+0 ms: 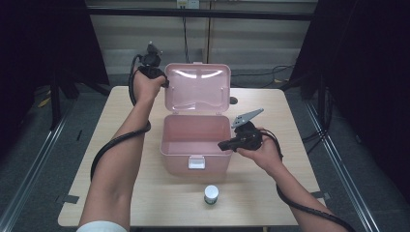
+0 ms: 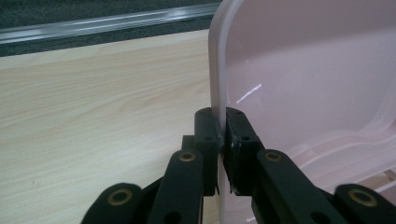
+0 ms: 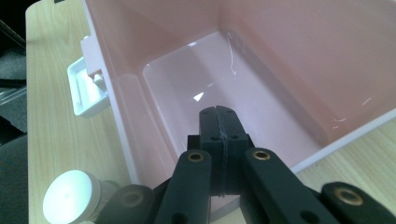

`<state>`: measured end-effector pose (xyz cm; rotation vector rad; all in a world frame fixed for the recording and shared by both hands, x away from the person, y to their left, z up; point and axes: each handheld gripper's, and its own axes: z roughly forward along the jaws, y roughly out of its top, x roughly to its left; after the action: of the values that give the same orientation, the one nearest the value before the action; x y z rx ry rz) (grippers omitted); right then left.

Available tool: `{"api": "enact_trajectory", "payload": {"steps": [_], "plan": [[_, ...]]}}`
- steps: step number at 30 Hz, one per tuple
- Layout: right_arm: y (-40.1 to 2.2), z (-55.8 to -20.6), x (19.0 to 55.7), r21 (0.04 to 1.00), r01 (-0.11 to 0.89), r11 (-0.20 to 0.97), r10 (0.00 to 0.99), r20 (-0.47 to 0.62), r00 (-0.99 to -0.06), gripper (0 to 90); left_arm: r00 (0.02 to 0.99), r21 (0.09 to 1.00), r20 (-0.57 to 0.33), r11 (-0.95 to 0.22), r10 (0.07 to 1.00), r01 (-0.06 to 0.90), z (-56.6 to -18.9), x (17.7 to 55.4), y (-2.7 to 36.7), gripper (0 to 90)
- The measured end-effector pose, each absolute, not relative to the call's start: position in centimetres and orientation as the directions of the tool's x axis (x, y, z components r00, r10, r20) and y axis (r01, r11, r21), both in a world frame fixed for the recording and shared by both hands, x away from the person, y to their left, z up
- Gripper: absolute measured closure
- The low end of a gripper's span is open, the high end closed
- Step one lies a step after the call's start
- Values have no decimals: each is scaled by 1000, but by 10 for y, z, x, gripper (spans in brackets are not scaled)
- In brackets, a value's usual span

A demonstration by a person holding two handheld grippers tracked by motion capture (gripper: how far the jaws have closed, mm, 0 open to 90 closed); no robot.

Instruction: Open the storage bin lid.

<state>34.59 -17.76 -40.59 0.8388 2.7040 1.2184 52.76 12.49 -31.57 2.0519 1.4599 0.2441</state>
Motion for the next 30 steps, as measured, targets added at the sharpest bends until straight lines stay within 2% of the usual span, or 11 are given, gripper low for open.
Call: {"api": "enact_trajectory", "payload": {"steps": [17, 30], "plan": [[-178, -406, 346, 707, 461, 537, 507, 166, -846, 900, 378, 546, -178, -229, 908, 806, -332, 536, 126, 843], [-180, -406, 346, 710, 467, 528, 511, 173, -842, 900, 349, 508, -215, -201, 912, 838, -348, 540, 133, 839]]}}
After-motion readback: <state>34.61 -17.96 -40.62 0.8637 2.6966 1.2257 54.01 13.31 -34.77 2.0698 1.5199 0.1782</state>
